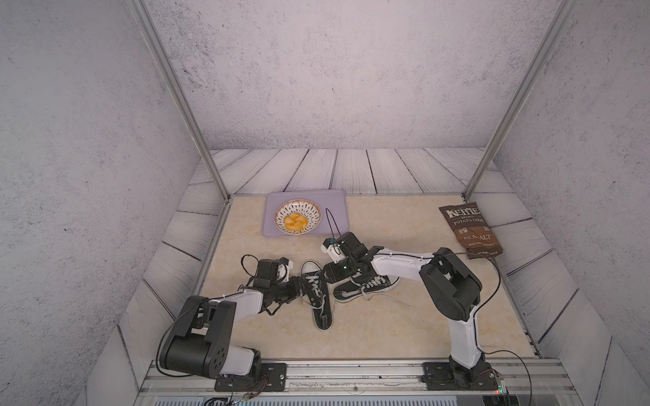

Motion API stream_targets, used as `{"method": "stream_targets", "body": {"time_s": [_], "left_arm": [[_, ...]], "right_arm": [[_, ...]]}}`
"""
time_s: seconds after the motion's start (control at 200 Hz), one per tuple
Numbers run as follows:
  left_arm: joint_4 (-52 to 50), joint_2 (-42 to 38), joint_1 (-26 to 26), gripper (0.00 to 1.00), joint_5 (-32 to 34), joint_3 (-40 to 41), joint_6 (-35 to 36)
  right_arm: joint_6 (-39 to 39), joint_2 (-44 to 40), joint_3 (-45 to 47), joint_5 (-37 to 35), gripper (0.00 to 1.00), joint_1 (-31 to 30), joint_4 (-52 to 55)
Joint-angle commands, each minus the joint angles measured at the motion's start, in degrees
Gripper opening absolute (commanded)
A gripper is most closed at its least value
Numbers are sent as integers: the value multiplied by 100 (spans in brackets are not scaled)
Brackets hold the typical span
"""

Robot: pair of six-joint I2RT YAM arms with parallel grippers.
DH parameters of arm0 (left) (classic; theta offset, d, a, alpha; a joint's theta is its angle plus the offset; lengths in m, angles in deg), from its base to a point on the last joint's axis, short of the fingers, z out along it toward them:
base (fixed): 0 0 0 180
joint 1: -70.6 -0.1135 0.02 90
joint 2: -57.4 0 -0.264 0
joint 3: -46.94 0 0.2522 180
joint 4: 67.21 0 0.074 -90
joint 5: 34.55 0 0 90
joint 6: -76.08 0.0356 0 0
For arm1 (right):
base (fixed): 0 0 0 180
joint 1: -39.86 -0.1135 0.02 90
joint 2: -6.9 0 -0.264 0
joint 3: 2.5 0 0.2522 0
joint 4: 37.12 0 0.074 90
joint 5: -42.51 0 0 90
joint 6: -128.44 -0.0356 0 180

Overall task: Tie the shoes
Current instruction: Move the shoe to the center of the board.

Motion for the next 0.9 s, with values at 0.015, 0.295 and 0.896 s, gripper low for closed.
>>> {"method": "stream_targets", "body": {"time_s": [0.015, 0.295, 0.896], "left_arm": [[405, 427, 193, 44, -251, -199, -116], [921, 1239, 870, 42, -325, -850, -412], [416, -149, 977, 64, 1530, -503, -819]], "right_arm": [[28, 156, -79, -291, 35, 39, 96], [255, -240, 426, -1102, 32, 276, 315], [716, -2146, 1710, -839, 58, 551, 384]]}}
